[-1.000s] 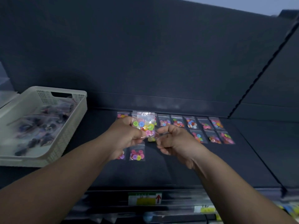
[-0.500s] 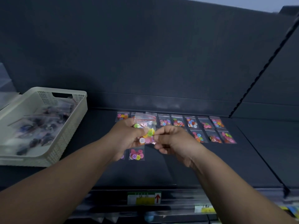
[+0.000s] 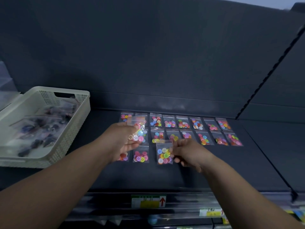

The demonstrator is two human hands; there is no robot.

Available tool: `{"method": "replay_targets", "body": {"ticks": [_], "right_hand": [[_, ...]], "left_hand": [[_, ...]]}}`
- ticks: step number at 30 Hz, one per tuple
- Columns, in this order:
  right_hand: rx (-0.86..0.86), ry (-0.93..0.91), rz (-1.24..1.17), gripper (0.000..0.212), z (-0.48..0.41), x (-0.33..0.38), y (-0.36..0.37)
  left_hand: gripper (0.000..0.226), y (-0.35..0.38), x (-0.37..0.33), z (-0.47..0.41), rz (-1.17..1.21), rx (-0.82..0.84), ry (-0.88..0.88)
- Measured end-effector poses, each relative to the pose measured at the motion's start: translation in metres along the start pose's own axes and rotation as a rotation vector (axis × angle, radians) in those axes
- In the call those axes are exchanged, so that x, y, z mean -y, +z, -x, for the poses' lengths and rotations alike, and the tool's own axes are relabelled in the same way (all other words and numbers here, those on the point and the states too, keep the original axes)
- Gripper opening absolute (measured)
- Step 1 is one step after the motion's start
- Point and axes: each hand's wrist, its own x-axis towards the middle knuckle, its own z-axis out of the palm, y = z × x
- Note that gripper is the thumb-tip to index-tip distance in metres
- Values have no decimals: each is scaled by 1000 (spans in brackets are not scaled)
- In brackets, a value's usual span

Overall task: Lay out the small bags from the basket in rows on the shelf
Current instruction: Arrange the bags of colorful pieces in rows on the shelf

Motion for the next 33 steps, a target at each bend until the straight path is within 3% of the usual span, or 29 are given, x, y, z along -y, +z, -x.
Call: {"method": "replay_targets", "body": {"ticks": [6, 19, 25, 27, 30, 33], "right_hand": [[-52, 22, 129, 21, -9, 2, 11], [-63, 53, 129, 17, -16, 5, 17], [-192, -94, 212, 19, -8, 3, 8], [-185, -203, 78, 25, -1, 9, 6], [14, -259, -223, 21, 10, 20, 10], [49, -294, -244, 15, 11, 19, 10]], "left_hand": [[28, 0, 2, 0, -30, 18, -5], [12, 5, 4, 6, -70, 69, 6], [36, 10, 6, 9, -109, 124, 6], [30, 13, 7, 10, -143, 128, 33], [19, 23, 10, 12, -185, 128, 73], [12, 35, 13, 15, -206, 156, 111]]}}
